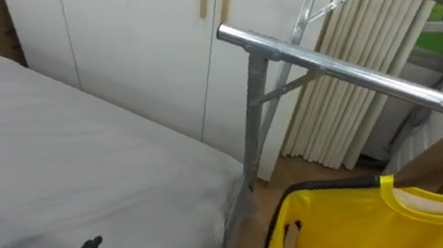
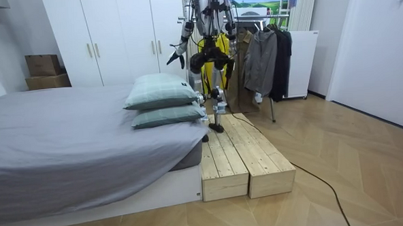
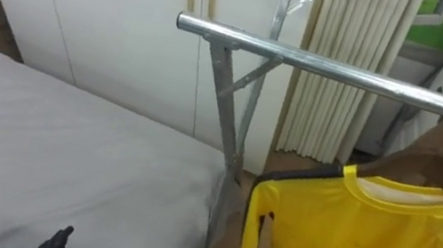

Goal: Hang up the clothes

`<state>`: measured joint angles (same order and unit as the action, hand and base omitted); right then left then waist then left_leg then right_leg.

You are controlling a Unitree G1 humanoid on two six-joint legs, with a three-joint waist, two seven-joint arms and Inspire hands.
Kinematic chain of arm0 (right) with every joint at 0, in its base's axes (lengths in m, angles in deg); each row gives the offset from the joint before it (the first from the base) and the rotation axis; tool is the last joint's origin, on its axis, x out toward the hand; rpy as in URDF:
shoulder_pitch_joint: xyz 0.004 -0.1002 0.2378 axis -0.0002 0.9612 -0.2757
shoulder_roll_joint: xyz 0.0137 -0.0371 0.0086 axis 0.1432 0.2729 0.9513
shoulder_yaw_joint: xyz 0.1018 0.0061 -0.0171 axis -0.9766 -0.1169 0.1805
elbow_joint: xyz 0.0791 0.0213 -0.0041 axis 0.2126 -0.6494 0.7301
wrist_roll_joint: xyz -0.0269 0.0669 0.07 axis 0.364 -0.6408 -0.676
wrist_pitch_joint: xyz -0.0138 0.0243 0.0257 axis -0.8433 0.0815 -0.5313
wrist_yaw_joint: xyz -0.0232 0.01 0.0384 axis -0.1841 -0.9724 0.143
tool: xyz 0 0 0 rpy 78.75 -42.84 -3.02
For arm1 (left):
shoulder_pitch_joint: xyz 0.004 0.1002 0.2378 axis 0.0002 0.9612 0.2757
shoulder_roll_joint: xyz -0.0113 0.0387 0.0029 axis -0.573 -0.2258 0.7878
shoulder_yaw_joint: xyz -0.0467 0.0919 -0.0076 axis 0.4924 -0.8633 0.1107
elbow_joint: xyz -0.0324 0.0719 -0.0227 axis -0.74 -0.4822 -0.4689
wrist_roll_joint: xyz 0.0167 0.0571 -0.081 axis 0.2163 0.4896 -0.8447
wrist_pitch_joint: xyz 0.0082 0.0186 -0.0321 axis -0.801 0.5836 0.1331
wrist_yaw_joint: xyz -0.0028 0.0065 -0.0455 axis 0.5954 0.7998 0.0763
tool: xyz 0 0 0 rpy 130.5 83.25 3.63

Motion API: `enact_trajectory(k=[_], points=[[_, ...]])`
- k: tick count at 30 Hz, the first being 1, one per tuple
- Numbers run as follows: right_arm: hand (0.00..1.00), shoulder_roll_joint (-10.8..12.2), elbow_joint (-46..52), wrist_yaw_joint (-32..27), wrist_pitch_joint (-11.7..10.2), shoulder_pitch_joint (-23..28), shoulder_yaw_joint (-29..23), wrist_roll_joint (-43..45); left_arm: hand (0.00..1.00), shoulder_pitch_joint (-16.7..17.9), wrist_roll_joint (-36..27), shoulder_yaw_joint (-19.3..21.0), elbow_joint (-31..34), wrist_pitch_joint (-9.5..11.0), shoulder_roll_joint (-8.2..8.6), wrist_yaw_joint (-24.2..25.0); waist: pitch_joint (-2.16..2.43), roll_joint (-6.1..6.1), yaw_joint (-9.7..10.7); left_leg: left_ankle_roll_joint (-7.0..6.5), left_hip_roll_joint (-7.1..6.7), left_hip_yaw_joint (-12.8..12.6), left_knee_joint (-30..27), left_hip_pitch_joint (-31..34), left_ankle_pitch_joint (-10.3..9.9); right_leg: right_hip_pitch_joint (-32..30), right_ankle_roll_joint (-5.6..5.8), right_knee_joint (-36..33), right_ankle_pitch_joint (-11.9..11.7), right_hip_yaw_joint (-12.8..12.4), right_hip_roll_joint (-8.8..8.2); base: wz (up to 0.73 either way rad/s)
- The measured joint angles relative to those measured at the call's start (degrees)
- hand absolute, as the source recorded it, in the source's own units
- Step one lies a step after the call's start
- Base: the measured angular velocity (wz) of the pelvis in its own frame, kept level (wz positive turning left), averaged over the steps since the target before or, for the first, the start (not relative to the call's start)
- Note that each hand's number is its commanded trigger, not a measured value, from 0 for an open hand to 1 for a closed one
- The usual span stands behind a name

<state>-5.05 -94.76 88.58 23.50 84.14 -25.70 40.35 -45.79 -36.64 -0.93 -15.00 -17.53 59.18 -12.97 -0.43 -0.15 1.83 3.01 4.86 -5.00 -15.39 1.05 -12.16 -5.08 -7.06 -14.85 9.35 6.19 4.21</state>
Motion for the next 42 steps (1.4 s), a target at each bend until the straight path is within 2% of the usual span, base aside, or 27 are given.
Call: enact_trajectory(k=[1,2,3,4,5,6,7,8,9,11,14,17,18,19,21,22,24,27,30,31,32,33,35,36,37,40,42], points=[[0.00,-0.2,0.0,0.0,0.0,-0.5,0.9,1.0,0.00,-0.2,-0.1,-0.1,-0.2,0.0,0.03,0.0,-0.08,0.11,-0.4,0.15,0.24,-0.8,-0.6,0.7,0.1,0.0,-0.09,0.0,0.0,1.0,-0.13,0.95],[0.00,-0.6,0.0,-0.1,-0.1,-1.3,2.1,2.4,0.00,-0.2,-0.1,-0.4,-0.2,0.0,0.02,0.2,-0.15,0.28,-0.5,0.69,0.55,-2.2,-1.8,2.5,0.5,0.0,-0.36,0.3,0.1,3.6,-0.67,1.25],[0.00,-1.0,-0.2,-0.2,-0.4,-1.8,2.8,4.2,0.00,-0.7,0.1,-0.7,-0.1,-0.1,0.16,0.9,-0.17,0.25,-0.5,0.26,0.92,-5.1,-2.7,4.3,1.5,0.0,-0.57,0.4,0.6,7.1,-1.64,1.39],[0.00,-1.1,-0.4,-0.3,-0.4,-2.0,2.7,5.3,0.00,-0.9,0.4,-0.7,0.0,-0.1,0.27,1.3,-0.20,0.11,-0.5,-0.03,1.30,-6.8,-2.9,4.9,2.1,0.1,-0.64,0.4,0.9,8.6,-2.20,1.49],[0.00,-1.3,-0.6,-0.8,-0.4,-2.6,2.7,7.4,0.00,-1.1,0.4,-1.0,0.0,-0.1,0.30,1.8,-0.32,-0.11,-0.6,-0.35,2.00,-10.9,-4.5,6.1,2.6,0.2,-0.88,0.1,1.5,11.9,-3.26,1.49],[0.00,-1.5,-0.6,-1.4,-0.4,-2.7,3.0,8.6,0.00,-1.2,0.4,-1.1,0.1,-0.2,0.25,2.5,-0.33,0.02,-0.5,-0.78,3.67,-15.5,-8.0,7.5,2.4,0.2,-1.01,-0.8,2.4,15.3,-4.06,1.46],[0.00,-1.5,-0.6,-1.6,-0.4,-2.8,3.0,8.9,0.00,-1.4,0.4,-1.1,0.1,-0.2,0.24,2.9,-0.51,-0.06,-0.5,-1.40,4.47,-17.1,-10.0,7.8,1.9,0.3,-1.10,-1.5,2.9,16.7,-4.48,1.44],[0.00,-1.6,-0.6,-2.7,-0.4,-2.9,2.9,9.4,0.00,-1.6,0.4,-1.1,0.1,-0.2,0.21,3.2,-0.74,-0.19,-0.7,-2.08,6.43,-19.9,-14.5,8.5,0.8,0.3,-1.27,-2.9,4.1,19.3,-5.04,1.26],[0.00,-1.7,-0.5,-3.6,-0.4,-3.0,2.6,9.8,0.00,-1.6,0.4,-1.1,0.1,-0.2,0.12,3.4,-1.01,-0.09,-0.8,-2.04,8.08,-21.9,-18.8,8.7,-0.7,0.2,-1.43,-4.2,5.3,22.0,-5.47,1.24],[0.00,-1.0,-0.3,-4.9,-0.6,-3.3,2.3,10.2,0.00,-1.7,0.5,-1.2,0.1,-0.2,0.16,4.0,-1.17,0.05,-0.5,-1.95,9.44,-21.5,-22.9,8.7,-2.5,0.0,-1.48,-5.5,6.5,26.0,-6.29,1.21],[0.00,-0.6,-0.7,-5.8,-1.3,-4.0,1.7,11.4,0.00,-2.0,0.5,-1.1,0.0,-0.2,0.13,4.1,-1.22,-0.17,0.1,-1.09,9.52,-21.9,-22.7,7.0,-3.9,0.1,-1.44,-5.9,6.9,30.1,-7.03,0.99],[0.00,-0.4,-2.1,-6.3,-1.9,-4.5,1.8,9.8,0.00,-2.4,0.1,-1.2,0.0,-0.2,0.07,3.8,-1.11,-0.05,0.6,0.01,8.59,-21.9,-18.2,4.6,-5.9,0.2,-1.47,-6.0,7.0,33.3,-7.18,0.56],[0.00,-0.1,-2.1,-6.6,-1.9,-4.6,1.5,9.7,0.00,-2.7,-0.1,-1.2,-0.3,-0.2,0.13,3.6,-1.06,-0.25,0.7,-0.50,8.20,-21.9,-15.7,3.7,-6.5,0.0,-1.46,-6.1,7.0,33.8,-7.27,0.35],[0.00,0.2,-2.1,-7.1,-2.0,-4.5,1.3,9.7,0.00,-3.2,-0.1,-1.1,-1.0,-0.1,0.16,3.4,-0.95,-0.54,0.9,0.06,7.42,-21.9,-13.8,3.1,-7.1,0.0,-0.86,-6.1,7.3,34.1,-7.31,0.16],[0.00,0.7,-2.3,-7.5,-2.0,-3.8,1.3,9.6,0.00,-3.9,-0.2,-1.0,-2.2,0.0,0.30,2.8,-0.44,-1.32,1.1,0.44,7.27,-22.1,-12.2,2.6,-7.5,0.2,-0.15,-6.2,7.1,34.8,-7.74,0.08],[0.00,0.7,-2.3,-7.5,-2.1,-3.4,1.3,9.5,0.00,-4.0,-0.2,-1.0,-2.6,0.1,0.43,2.5,-0.19,-1.50,1.0,0.33,7.23,-22.3,-11.9,2.5,-7.5,0.3,0.37,-6.1,6.9,34.8,-7.80,0.05],[0.00,0.6,-2.3,-7.8,-2.1,-2.2,1.3,8.9,0.00,-4.3,-0.5,-1.1,-2.9,0.2,0.78,2.2,0.91,-1.00,1.0,0.23,7.49,-22.4,-10.4,2.3,-7.6,0.6,4.82,-6.0,5.3,34.4,-7.62,0.07],[0.00,0.6,-2.3,-8.9,-1.8,-1.3,1.3,8.2,0.00,-5.8,-1.3,-0.9,-3.2,0.8,1.02,1.8,0.98,-1.03,1.7,-0.09,7.17,-21.9,-10.4,2.2,-7.4,1.3,4.28,-5.7,4.3,34.3,-7.94,0.29],[0.00,0.6,-2.3,-9.7,-1.8,-1.1,0.5,7.8,0.00,-7.2,-1.3,0.1,-4.7,2.0,1.18,1.3,0.84,-0.82,1.9,-1.08,6.50,-20.1,-10.2,2.3,-7.3,1.9,4.95,-6.3,4.0,34.3,-8.52,0.25],[0.00,0.6,-2.3,-9.9,-1.7,-1.1,0.1,7.8,0.00,-7.5,-1.3,0.2,-5.0,2.0,1.21,1.3,0.62,-0.47,2.2,-1.28,6.38,-19.3,-10.3,2.5,-7.2,1.9,5.44,-7.0,3.9,32.6,-8.49,0.68],[0.00,0.6,-2.3,-10.5,-1.5,-0.9,-0.1,7.7,0.00,-7.8,-1.3,0.1,-5.1,2.0,1.23,1.3,0.32,-0.20,3.4,-1.71,6.07,-17.7,-10.5,2.8,-7.1,1.5,6.11,-8.5,4.1,25.9,-8.15,1.15],[0.00,0.7,-2.3,-11.0,-1.3,-0.7,-0.6,7.8,0.00,-8.0,-1.3,-0.2,-5.1,2.1,1.40,1.3,0.51,-0.84,4.9,-2.07,5.05,-16.0,-10.6,3.5,-6.9,1.3,7.21,-9.1,5.0,21.2,-8.09,1.34],[0.00,0.5,-2.3,-12.5,-1.0,-0.7,-1.2,7.9,0.00,-8.5,-1.3,-1.3,-5.1,2.3,1.60,1.3,0.32,-0.73,5.6,-2.67,3.36,-13.6,-10.5,4.7,-6.7,2.2,8.91,-8.1,6.1,19.2,-8.09,1.35],[0.00,0.4,-2.3,-13.4,-1.1,-0.5,-1.4,7.9,0.00,-8.5,-1.3,-1.7,-5.1,2.5,1.68,1.3,0.13,-0.63,5.6,-3.28,2.46,-12.2,-10.2,5.3,-6.3,3.0,9.05,-6.8,6.2,19.0,-8.02,1.14],[0.00,0.4,-2.3,-14.0,-1.0,-0.5,-1.4,7.9,0.00,-8.5,-1.3,-1.8,-5.2,2.5,1.73,1.3,0.22,-0.39,5.6,-3.77,2.14,-11.4,-10.2,5.6,-6.0,3.3,8.95,-6.4,6.1,19.0,-7.98,1.01],[0.00,0.7,-2.0,-14.7,-1.0,-0.7,-1.3,9.7,0.00,-8.5,-2.1,-2.1,-5.7,2.4,1.65,1.3,0.33,0.04,5.5,-5.25,-0.81,-6.3,-10.0,6.8,-4.4,5.1,7.82,-5.4,5.6,17.3,-7.94,1.00],[0.00,1.4,-2.0,-15.5,-1.1,-0.7,-0.8,9.9,0.00,-8.5,-2.5,-3.4,-5.7,2.1,0.89,1.0,0.32,-0.57,5.2,-6.32,-3.21,-2.5,-8.8,6.4,-3.1,5.8,7.59,-4.8,5.4,10.8,-7.88,0.97]])
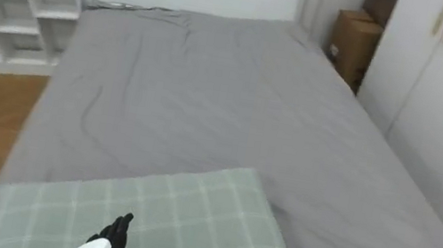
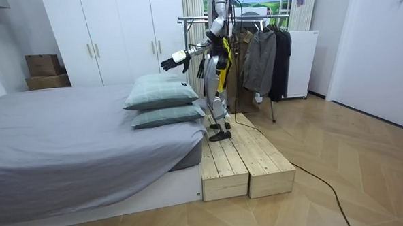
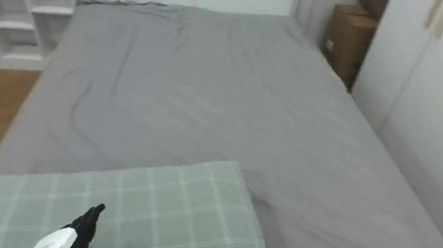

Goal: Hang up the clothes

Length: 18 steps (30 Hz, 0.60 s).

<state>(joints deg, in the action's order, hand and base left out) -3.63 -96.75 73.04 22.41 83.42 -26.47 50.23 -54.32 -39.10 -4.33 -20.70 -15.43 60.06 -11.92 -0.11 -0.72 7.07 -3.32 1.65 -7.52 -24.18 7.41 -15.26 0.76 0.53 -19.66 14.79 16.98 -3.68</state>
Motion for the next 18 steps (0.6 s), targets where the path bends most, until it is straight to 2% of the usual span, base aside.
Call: enact_trajectory(k=[1,2,3,4,5,6,7,8,11,16,18], points=[[0.00,0.4,0.0,-0.3,0.0,0.0,0.0,0.0,0.00,0.0,0.0,-0.4,0.0,-0.1,-0.33,-0.1,-0.21,-0.42,-0.1,-0.12,-0.44,1.0,0.2,-0.1,0.2,0.0,0.04,0.1,0.0,-1.6,0.09,0.81],[0.00,1.2,0.1,-0.8,-0.1,0.0,0.0,0.1,0.00,0.1,0.0,-1.0,0.0,-0.3,-0.97,-0.1,-0.29,-1.17,-0.5,-0.17,-0.97,3.3,0.4,0.0,0.2,-0.2,0.09,1.0,0.0,-5.2,0.92,0.63],[0.00,1.9,0.4,-0.9,-0.2,-0.1,0.0,0.2,0.00,0.0,0.1,-0.9,0.0,-0.4,-1.32,-0.1,-0.57,-1.86,-1.6,-0.01,-1.08,5.1,0.4,0.1,0.3,-0.8,-0.11,3.8,-0.5,-9.6,2.46,0.51],[0.00,2.1,0.6,-0.9,-0.2,0.0,0.0,0.5,0.00,0.0,0.1,-0.8,-0.1,-0.8,-1.34,0.0,-0.69,-1.91,-2.0,0.10,-1.08,5.7,0.4,0.3,0.4,-1.5,-0.43,5.6,-1.8,-11.3,3.02,0.58],[0.00,2.1,0.9,-1.2,-0.2,0.2,-0.1,2.1,0.00,0.2,0.1,-0.5,-0.2,-1.4,-1.49,0.1,-0.55,-1.99,-2.2,0.31,-1.10,7.6,0.3,0.3,0.5,-1.8,-0.80,6.7,-4.4,-12.0,3.44,0.62],[0.00,1.8,1.4,-1.5,-0.1,0.6,0.0,3.6,0.00,0.2,0.2,-0.5,0.2,-1.4,-1.10,0.1,-0.27,-2.04,-2.4,0.45,-1.10,8.0,0.5,0.1,0.5,-1.1,-0.73,6.9,-4.9,-11.7,3.60,0.56],[0.00,1.8,1.6,-1.5,-0.1,0.4,0.0,4.3,0.00,0.2,0.2,-0.3,0.3,-1.4,-0.95,0.1,-0.24,-2.11,-2.9,0.47,-1.18,7.9,0.6,0.1,0.5,-0.4,-0.75,7.3,-4.9,-11.5,3.87,0.26],[0.00,1.7,1.7,-1.4,-0.2,-0.3,0.0,5.4,0.00,0.2,0.2,0.3,0.3,-1.4,-0.71,0.1,-0.38,-1.95,-3.0,0.48,-1.40,7.8,0.7,-0.1,0.5,0.7,-0.79,8.3,-4.9,-10.4,3.94,0.22],[0.00,1.8,2.0,-0.9,-0.3,-2.3,0.6,6.5,0.00,0.4,0.2,0.4,0.5,-1.4,-0.71,0.1,-0.71,-1.23,-2.7,0.48,-1.29,7.7,0.7,-0.7,0.5,2.3,-0.88,9.2,-4.8,-10.4,4.14,0.25],[0.00,1.8,2.0,-0.2,0.0,-2.8,1.6,6.0,0.00,0.5,-0.3,0.4,0.9,-1.5,-0.69,0.7,-0.76,-1.35,-2.7,0.70,-1.44,7.8,0.6,-0.5,0.4,2.9,-0.98,9.1,-4.3,-9.4,4.20,0.23],[0.00,1.7,1.9,-0.2,0.3,-2.7,1.5,6.1,0.00,0.5,-0.8,0.4,0.9,-2.2,-0.83,0.8,-0.77,-1.69,-2.4,0.98,-1.47,7.8,1.0,-0.2,0.1,3.0,-1.19,9.1,-3.7,-8.9,4.03,0.13]])
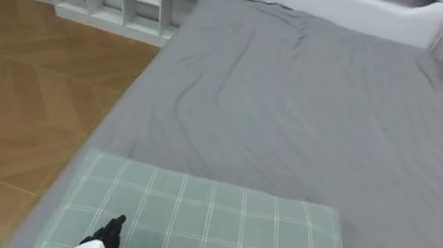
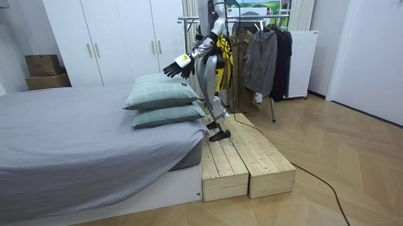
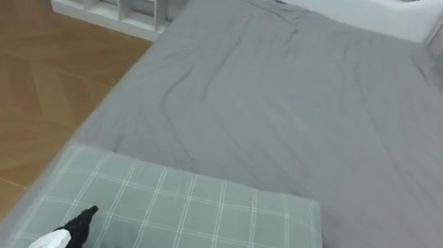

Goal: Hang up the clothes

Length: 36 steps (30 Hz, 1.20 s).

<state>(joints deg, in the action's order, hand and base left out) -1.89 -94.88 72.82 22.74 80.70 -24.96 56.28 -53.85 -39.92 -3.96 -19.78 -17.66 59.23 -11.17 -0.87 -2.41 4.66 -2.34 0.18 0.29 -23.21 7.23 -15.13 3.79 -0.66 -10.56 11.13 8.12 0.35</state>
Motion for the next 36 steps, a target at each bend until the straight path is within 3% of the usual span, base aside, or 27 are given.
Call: enact_trajectory(k=[9,11,14,17,21,25,31,33,36], points=[[0.00,0.0,-0.2,0.0,0.5,0.4,-0.5,0.0,0.00,0.0,-0.2,-1.4,0.0,-0.8,0.10,0.5,0.27,-0.13,2.6,-0.09,-0.95,0.0,2.2,-1.5,0.7,0.8,-0.01,0.2,0.0,0.6,-0.53,0.03],[0.00,-0.1,-0.2,0.1,0.4,0.8,-0.7,-0.1,0.00,0.0,-0.1,-1.2,0.0,-0.8,0.08,0.2,0.59,-0.13,3.0,-0.09,-1.00,0.0,2.3,-1.6,0.7,1.4,-0.01,1.1,0.0,0.6,-0.46,0.00],[0.00,-0.1,-0.2,0.8,0.3,1.8,-0.7,-1.2,0.00,0.0,-0.2,-1.2,-0.1,-0.8,0.05,-0.8,0.73,0.11,3.1,-0.04,-0.98,0.0,2.4,-1.9,0.7,1.8,-0.07,1.4,0.0,0.5,-0.39,0.00],[0.00,-0.1,-0.2,1.3,0.3,3.0,-0.8,-3.4,0.00,0.6,-0.2,-0.6,-0.2,-0.8,-0.09,-2.2,1.06,0.85,3.0,-0.01,-0.90,0.0,2.4,-2.0,0.7,1.8,-0.09,1.5,-0.1,0.5,-0.36,0.00],[0.00,-0.6,-0.1,1.4,0.3,3.7,-0.8,-5.2,0.00,0.9,-1.4,0.9,-0.9,-0.6,-0.14,-4.8,0.75,1.99,2.7,0.06,-0.89,-0.3,2.9,-2.2,0.8,1.8,-0.09,1.8,-0.1,0.4,-0.41,-0.01],[0.00,-0.5,-0.2,1.5,0.3,3.7,-1.5,-5.7,0.00,1.6,-4.3,2.4,-3.2,-0.1,-0.20,-6.5,0.70,2.18,2.6,0.23,-0.90,-0.3,3.8,-2.9,0.9,2.2,-0.10,1.9,-0.1,0.7,-0.44,-0.01],[0.00,-0.7,-0.5,1.5,0.6,5.5,-5.1,-6.3,0.00,6.5,-9.2,9.1,-9.7,0.3,-0.33,-7.2,0.70,2.20,-0.5,0.44,-0.80,-1.1,5.4,-4.5,1.0,2.3,-0.10,1.9,-0.1,-0.4,-0.39,-0.09],[0.00,-0.7,-1.3,1.7,0.9,5.8,-6.1,-5.7,0.00,7.9,-9.2,12.7,-14.5,0.3,-0.73,-7.5,0.67,2.21,-1.6,0.46,-0.86,-1.1,6.0,-4.9,1.0,2.6,-0.10,2.0,-0.1,-0.1,-0.45,0.00],[0.00,-0.8,-2.1,2.1,1.2,5.9,-6.3,-5.7,0.00,10.9,-10.6,15.3,-18.8,-1.2,-1.32,-7.7,0.63,2.14,-2.1,0.46,-0.88,-1.1,6.4,-5.5,1.0,3.0,-0.09,2.0,-0.1,-0.1,-0.49,0.00]])
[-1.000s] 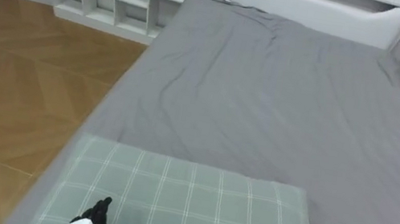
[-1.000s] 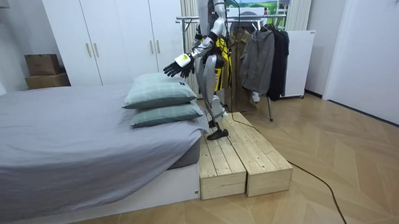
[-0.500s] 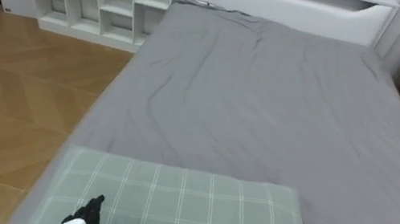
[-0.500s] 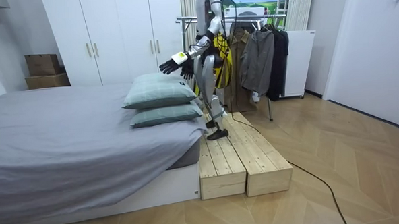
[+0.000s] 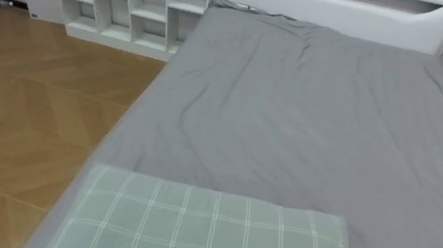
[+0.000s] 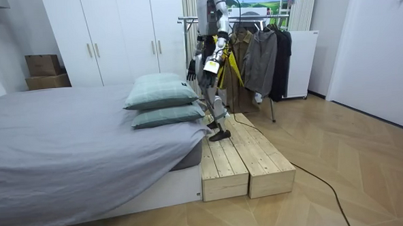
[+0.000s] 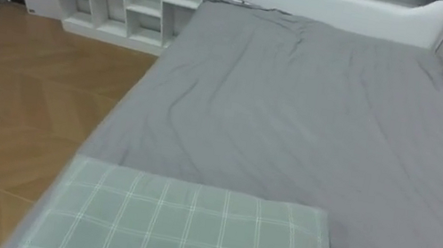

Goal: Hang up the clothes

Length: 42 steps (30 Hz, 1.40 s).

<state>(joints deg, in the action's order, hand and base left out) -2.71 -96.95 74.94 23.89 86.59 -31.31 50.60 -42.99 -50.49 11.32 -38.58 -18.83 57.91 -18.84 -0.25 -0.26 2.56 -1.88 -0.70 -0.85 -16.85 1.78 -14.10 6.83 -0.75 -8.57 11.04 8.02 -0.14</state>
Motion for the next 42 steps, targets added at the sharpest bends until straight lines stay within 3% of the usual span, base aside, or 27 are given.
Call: enact_trajectory(k=[5,8,15,20,33,42], points=[[0.00,0.1,0.1,1.3,0.5,0.7,-1.2,0.1,0.00,2.6,-1.1,3.6,-5.9,-2.5,1.23,2.7,0.04,-0.19,-1.4,0.00,-0.08,-0.4,0.7,-0.8,0.0,0.4,0.03,0.0,0.0,-0.1,-0.20,0.00],[0.00,0.2,0.2,2.1,1.1,0.8,-1.0,0.1,0.00,4.1,-4.2,3.7,-6.7,-4.3,2.40,5.0,-0.09,-0.35,-1.5,-0.01,-0.19,-0.4,0.8,-1.7,0.0,1.4,0.17,0.0,0.2,-0.2,-0.30,0.00],[0.00,0.3,-0.3,4.3,1.2,0.8,-1.0,0.1,0.00,3.3,-5.5,3.5,-6.6,-7.1,3.50,9.2,-0.26,-0.88,-1.3,-0.03,-0.30,-0.8,0.3,-2.4,0.0,2.2,-0.18,0.2,0.8,-1.4,-0.34,-0.04],[0.00,0.2,-0.3,5.8,2.3,0.7,-1.0,1.0,0.00,-0.1,-4.7,3.5,-6.3,-9.6,3.37,12.4,-0.04,-0.97,-0.9,-0.04,-0.37,-0.7,0.2,-2.3,0.0,2.1,-0.19,0.6,0.9,-0.9,-0.41,0.00],[0.00,0.3,0.1,5.5,2.3,0.8,-1.0,1.3,0.00,-1.4,-1.8,3.0,-5.4,-11.8,3.48,15.8,0.06,-0.80,0.5,-0.01,-0.15,-0.9,0.3,-2.4,0.0,2.2,-0.15,-0.1,0.9,-0.1,-0.40,0.00],[0.00,0.3,-0.3,5.5,2.3,0.8,-1.1,1.2,0.00,-1.4,-0.4,1.7,-5.4,-12.1,3.56,17.8,0.01,-0.64,0.6,0.00,-0.15,-0.8,0.6,-2.4,0.0,2.2,-0.16,-0.2,0.9,0.0,-0.38,0.00]])
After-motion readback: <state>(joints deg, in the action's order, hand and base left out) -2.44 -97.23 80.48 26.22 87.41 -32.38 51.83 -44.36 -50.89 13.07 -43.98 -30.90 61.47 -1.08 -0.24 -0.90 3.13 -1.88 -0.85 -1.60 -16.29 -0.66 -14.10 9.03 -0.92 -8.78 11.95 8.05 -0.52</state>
